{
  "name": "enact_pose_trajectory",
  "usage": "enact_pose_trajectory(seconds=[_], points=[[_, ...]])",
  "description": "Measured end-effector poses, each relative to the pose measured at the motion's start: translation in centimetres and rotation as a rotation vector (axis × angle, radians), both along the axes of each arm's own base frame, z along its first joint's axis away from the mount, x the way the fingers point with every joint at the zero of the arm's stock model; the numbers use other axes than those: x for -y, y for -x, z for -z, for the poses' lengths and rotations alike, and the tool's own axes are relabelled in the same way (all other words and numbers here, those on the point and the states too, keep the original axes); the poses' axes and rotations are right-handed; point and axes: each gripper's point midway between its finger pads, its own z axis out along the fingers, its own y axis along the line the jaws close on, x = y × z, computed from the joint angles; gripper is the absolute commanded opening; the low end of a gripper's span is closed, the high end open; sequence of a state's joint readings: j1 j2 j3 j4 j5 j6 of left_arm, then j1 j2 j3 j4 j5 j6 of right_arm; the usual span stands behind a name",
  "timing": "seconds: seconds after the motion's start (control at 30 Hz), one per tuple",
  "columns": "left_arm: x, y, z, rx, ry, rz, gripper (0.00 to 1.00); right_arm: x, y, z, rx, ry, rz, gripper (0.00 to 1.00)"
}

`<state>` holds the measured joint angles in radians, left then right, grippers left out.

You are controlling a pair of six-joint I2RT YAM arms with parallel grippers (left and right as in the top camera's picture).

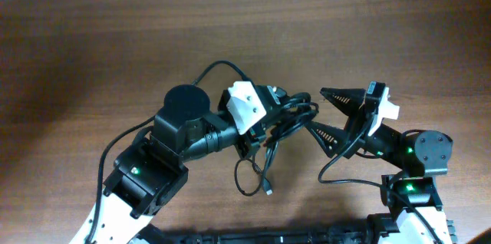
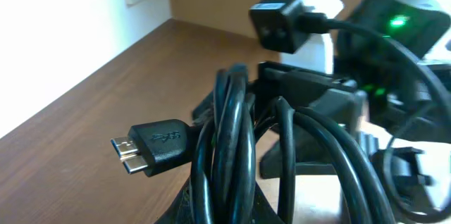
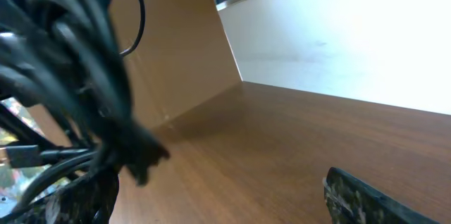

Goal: Untangle cables

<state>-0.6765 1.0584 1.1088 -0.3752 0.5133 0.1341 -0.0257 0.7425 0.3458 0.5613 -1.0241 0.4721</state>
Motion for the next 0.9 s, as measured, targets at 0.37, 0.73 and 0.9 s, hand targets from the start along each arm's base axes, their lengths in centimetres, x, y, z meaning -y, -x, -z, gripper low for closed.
enact_pose_trajectory(seconds=[0.37, 0.73, 0.9], points=[[2.1, 2.1, 1.5, -0.109, 0.022, 0.208, 0.0, 0.0, 0.0, 0.1, -0.025, -0.01, -0.005, 0.72], [3.1, 2.8, 2.4, -0.15, 0.018, 0.273, 0.0, 0.3, -0.4, 0.8, -0.076, -0.021, 0.017, 0.52], [3.6, 2.6, 4.1, -0.191, -0.028, 0.253, 0.0, 0.8, -1.4, 2.7, -0.252, -0.07, 0.083, 0.5]])
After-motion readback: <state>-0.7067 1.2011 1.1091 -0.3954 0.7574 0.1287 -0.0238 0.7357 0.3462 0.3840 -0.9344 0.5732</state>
